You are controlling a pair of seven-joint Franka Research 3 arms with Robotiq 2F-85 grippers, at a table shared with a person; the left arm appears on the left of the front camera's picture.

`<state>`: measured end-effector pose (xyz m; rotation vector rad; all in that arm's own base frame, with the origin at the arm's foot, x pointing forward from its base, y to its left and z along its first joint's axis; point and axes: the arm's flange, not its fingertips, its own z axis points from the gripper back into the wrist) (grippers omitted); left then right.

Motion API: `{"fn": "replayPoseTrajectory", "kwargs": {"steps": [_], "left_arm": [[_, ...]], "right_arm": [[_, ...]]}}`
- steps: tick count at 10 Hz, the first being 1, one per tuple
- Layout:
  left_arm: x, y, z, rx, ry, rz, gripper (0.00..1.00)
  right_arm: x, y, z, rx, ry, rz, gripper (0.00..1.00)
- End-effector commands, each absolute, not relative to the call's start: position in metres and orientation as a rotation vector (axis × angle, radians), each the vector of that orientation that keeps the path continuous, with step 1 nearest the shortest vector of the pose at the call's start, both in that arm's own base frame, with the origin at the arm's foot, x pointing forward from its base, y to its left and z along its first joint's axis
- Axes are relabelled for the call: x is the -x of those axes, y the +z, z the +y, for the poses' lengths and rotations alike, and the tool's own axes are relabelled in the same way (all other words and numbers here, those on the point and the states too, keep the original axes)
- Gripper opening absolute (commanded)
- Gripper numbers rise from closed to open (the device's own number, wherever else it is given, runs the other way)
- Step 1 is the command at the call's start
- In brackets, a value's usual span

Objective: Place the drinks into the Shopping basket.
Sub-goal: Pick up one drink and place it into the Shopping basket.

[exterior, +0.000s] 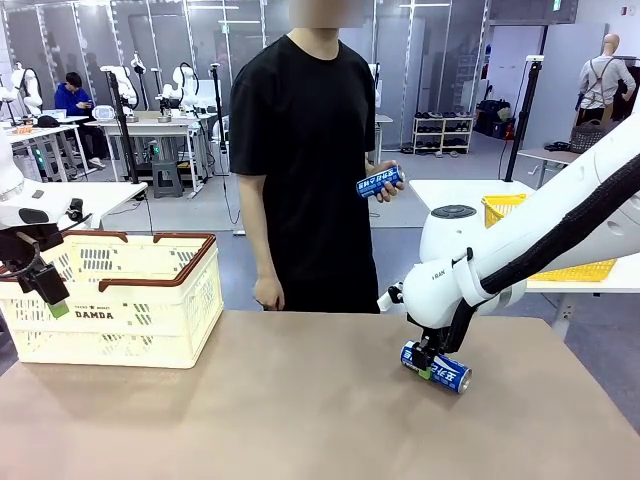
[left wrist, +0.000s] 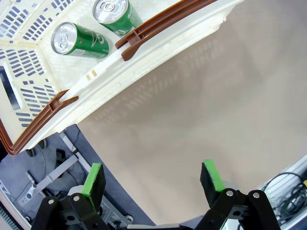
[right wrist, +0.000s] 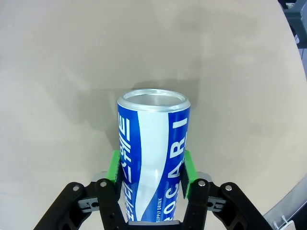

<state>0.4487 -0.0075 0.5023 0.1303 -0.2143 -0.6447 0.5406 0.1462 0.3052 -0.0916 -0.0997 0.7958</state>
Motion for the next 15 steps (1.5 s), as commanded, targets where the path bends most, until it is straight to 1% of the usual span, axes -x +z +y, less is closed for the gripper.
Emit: {"fn": "replayPoseTrajectory", "kwargs": {"steps": [1, 2, 5, 9, 11, 15], "left_arm": [[-0.448, 0.504, -0.009, -0.134, -0.632, -0.218, 1.0], [-0.448, 0.504, -0.009, -0.134, -0.632, -0.218, 1.0], [-0.448, 0.504, -0.009, -0.134, -0.632, -0.218, 1.0], [-0.448, 0.504, -0.009, -0.134, -0.632, -0.218, 1.0], [-0.448, 0.504, -0.009, -0.134, -0.632, -0.218, 1.0], [-0.448, 0.504, -0.009, -0.134, -0.632, -0.218, 1.0]], "right_arm": [[-0.544, 0.302, 0.151, 0.106, 0.753, -0.101, 0.38], [-0.544, 0.308, 0.153, 0.08, 0.698, -0.114, 0.38], [-0.534, 0.338, 0.163, 0.103, 0.526, -0.116, 0.38], [-0.493, 0.412, 0.178, 0.175, 0.406, -0.141, 0.38], [-0.474, 0.437, 0.184, 0.16, 0.403, -0.169, 0.38], [-0.463, 0.445, 0.215, 0.145, 0.43, -0.205, 0.38]]}}
